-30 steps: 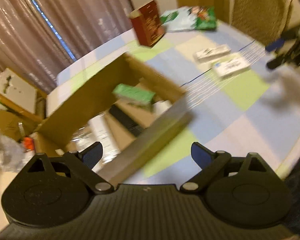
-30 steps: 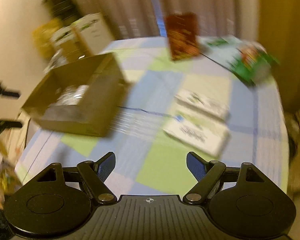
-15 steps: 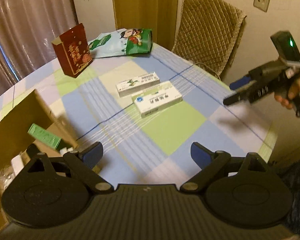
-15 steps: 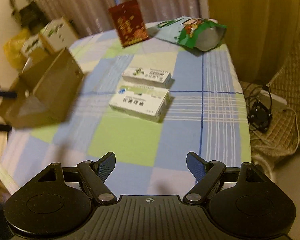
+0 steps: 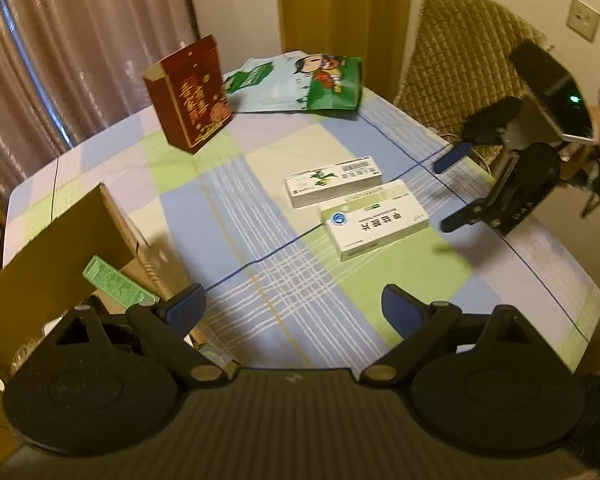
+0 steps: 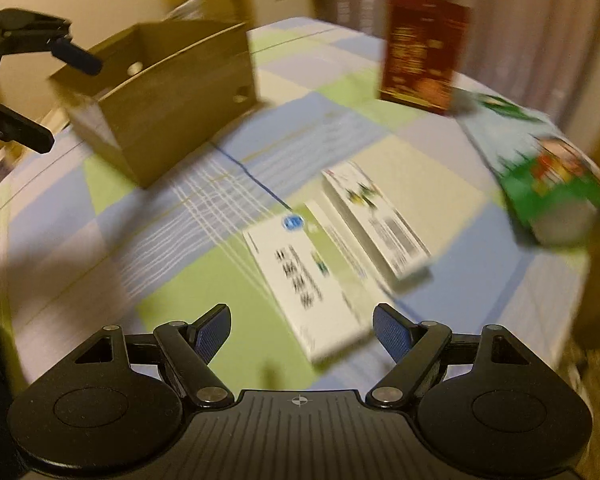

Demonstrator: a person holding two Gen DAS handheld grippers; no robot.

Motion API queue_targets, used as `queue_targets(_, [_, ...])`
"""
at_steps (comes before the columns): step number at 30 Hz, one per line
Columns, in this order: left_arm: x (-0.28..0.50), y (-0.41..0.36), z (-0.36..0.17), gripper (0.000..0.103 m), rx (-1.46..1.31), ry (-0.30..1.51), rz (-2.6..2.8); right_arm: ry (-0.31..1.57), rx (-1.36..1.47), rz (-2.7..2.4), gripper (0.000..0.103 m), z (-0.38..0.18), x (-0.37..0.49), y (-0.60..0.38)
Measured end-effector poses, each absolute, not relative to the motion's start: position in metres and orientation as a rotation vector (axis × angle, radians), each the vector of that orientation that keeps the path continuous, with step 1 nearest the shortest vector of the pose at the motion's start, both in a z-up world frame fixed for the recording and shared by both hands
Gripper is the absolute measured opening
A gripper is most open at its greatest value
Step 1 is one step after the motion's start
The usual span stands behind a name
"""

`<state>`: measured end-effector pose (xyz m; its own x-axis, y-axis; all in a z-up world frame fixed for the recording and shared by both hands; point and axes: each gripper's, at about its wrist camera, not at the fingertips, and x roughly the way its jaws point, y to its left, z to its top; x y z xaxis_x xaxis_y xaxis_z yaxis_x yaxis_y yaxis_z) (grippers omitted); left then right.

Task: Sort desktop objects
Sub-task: 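Withdraw both tools from the box toward the two white medicine boxes, then grasp the Mecobalamin tablets box with the right tool while the left tool grasps the narrow white medicine box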

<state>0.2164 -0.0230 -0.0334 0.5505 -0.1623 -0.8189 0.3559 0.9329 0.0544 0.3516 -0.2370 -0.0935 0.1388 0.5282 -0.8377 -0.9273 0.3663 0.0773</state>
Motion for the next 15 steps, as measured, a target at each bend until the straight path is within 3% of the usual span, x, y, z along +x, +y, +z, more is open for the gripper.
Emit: queue_targets(15, [0.230,-0.015,-0.036,0.093,0.213,0.970,-0.301,0.977,-0.751,1.283,0.080,-0.147,0.387,-0.178])
